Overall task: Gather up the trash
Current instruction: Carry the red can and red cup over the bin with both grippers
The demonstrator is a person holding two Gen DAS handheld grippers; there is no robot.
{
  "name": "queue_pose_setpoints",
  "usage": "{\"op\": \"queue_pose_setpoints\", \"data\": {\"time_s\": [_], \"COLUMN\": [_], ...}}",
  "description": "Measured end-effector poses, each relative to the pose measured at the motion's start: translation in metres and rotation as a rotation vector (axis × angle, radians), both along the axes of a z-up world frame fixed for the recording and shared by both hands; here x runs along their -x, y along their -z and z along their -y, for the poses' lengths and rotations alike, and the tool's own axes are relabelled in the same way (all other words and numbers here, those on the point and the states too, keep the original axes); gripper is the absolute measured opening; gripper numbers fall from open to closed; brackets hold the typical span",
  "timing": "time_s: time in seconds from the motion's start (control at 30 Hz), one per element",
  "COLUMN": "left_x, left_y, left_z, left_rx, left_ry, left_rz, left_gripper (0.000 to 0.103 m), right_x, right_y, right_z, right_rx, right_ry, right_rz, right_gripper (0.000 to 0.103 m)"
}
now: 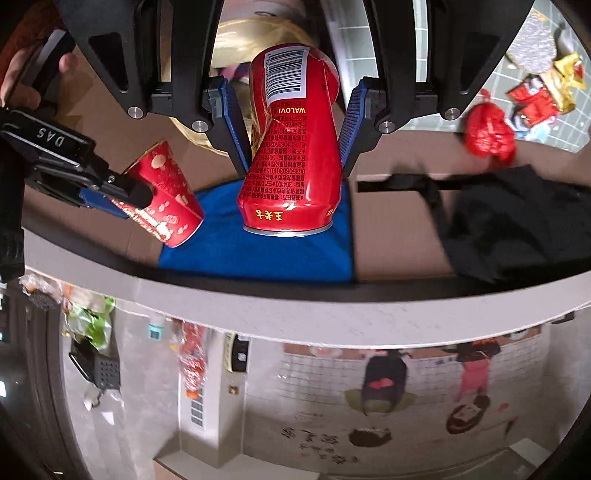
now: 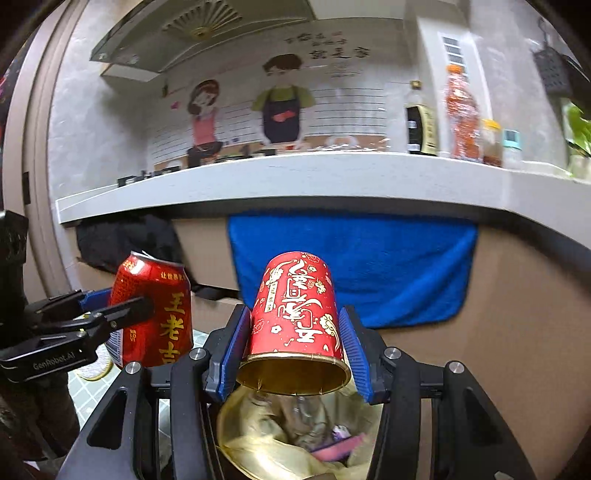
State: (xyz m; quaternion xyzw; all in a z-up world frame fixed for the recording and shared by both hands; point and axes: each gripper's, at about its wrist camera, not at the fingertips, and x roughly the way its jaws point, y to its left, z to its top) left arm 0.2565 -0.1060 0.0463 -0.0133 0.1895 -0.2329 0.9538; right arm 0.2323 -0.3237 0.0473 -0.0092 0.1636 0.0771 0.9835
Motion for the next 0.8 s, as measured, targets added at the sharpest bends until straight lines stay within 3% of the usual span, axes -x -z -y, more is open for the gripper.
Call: {"op": "queue_pose_setpoints", "data": {"time_s": [0.37, 0.8], "left_x": [-0.024, -0.045], "left_y": [0.042, 0.069], "left_z": [0.036, 0.042], "left_rx": [0.01, 0.013], "left_ry": [0.061, 0.06], "left_rz": [-0.122, -0.196], "left_gripper": [0.048, 0.048], "right_x": [-0.017, -0.034], "right_y": [0.036, 0.06], "right_z": [0.035, 0.034], "right_rx": [-0.048, -0.042], "right_ry": [0.043, 0.045], "right_rz": [-0.089, -0.148], "right_gripper": [0.048, 0.048]}}
